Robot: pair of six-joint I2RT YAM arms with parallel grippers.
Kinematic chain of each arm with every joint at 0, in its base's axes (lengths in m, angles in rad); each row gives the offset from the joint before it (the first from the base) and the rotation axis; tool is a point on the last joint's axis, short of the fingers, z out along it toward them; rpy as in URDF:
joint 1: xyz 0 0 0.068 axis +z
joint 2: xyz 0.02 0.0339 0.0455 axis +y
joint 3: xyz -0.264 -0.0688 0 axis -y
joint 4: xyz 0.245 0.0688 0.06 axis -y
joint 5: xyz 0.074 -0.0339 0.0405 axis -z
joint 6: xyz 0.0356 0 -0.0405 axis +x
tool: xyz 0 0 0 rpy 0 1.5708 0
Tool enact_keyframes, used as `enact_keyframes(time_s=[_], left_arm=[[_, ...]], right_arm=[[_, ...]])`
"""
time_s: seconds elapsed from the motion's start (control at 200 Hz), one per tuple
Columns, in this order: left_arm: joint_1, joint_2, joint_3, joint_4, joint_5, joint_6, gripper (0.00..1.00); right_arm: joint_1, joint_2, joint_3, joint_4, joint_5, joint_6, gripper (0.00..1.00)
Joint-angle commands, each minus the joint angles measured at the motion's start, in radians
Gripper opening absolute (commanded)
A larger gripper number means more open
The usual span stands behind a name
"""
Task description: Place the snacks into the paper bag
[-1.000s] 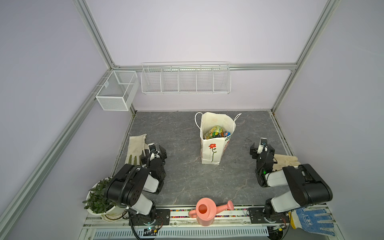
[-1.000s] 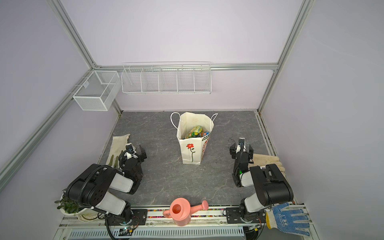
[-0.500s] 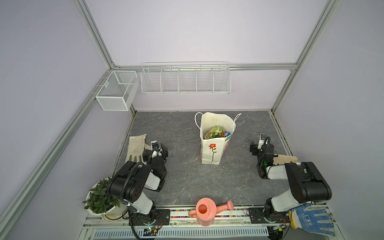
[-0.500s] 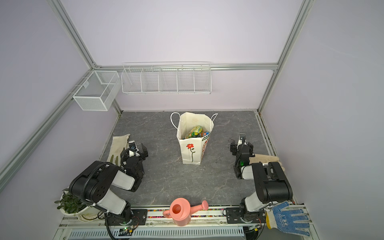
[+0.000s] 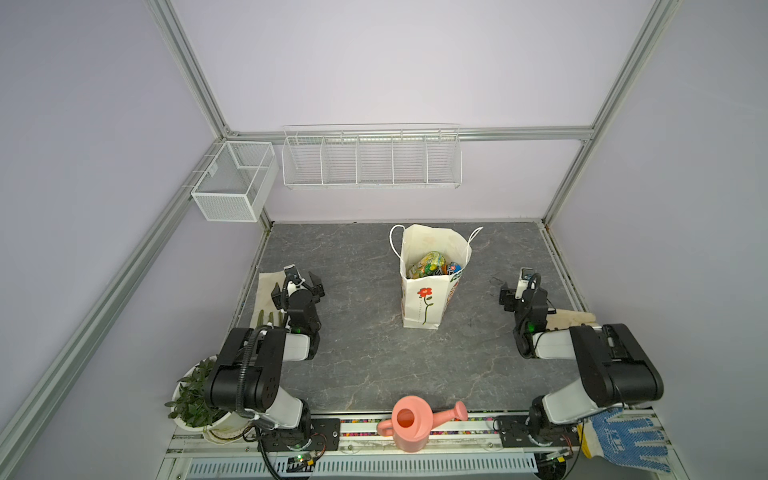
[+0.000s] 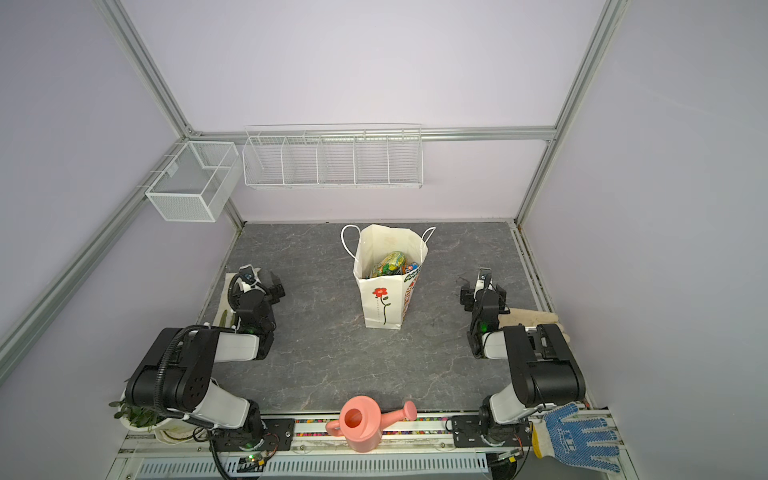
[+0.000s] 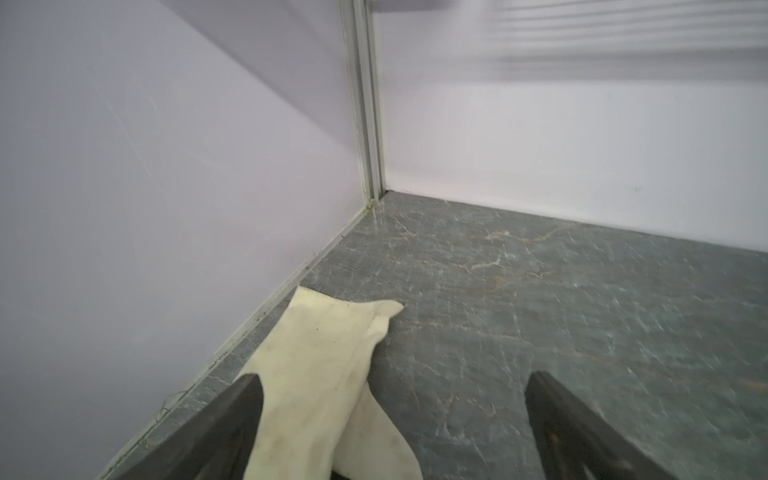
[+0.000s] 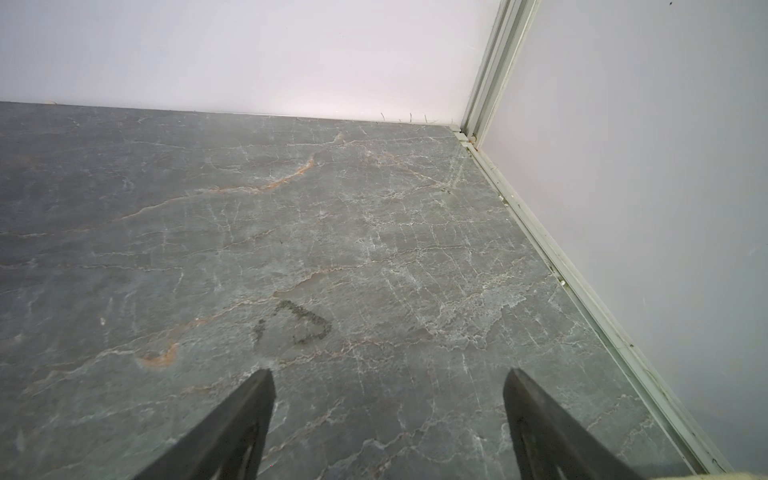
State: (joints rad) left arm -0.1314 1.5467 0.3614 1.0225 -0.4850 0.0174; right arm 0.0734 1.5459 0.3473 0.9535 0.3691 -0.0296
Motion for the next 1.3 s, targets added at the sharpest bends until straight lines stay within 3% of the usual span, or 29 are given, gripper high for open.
enact_keyframes(time_s=[0.0, 0.2, 0.43, 0.685, 1.295], left_arm=[[0.000, 0.018, -0.015, -0.001, 0.055, -0.012, 0.99], [-0.011, 0.022, -0.049, 0.068, 0.066, 0.007, 0.99], [-0.010, 0.024, -0.015, 0.006, 0.047, -0.005, 0.99], [0.044, 0.010, 0.030, -0.108, 0.142, -0.046, 0.99], [0.049, 0.011, 0.026, -0.099, 0.151, -0.044, 0.99]], right_arm=[[-0.003, 0.002, 0.002, 0.010, -0.004, 0.005, 0.89], [-0.026, -0.003, 0.016, -0.028, -0.039, 0.028, 0.89], [-0.026, -0.003, 0.013, -0.019, -0.039, 0.025, 0.89], [-0.026, -0.003, 0.011, -0.017, -0.039, 0.025, 0.89], [-0.026, -0.004, 0.010, -0.015, -0.039, 0.025, 0.89]])
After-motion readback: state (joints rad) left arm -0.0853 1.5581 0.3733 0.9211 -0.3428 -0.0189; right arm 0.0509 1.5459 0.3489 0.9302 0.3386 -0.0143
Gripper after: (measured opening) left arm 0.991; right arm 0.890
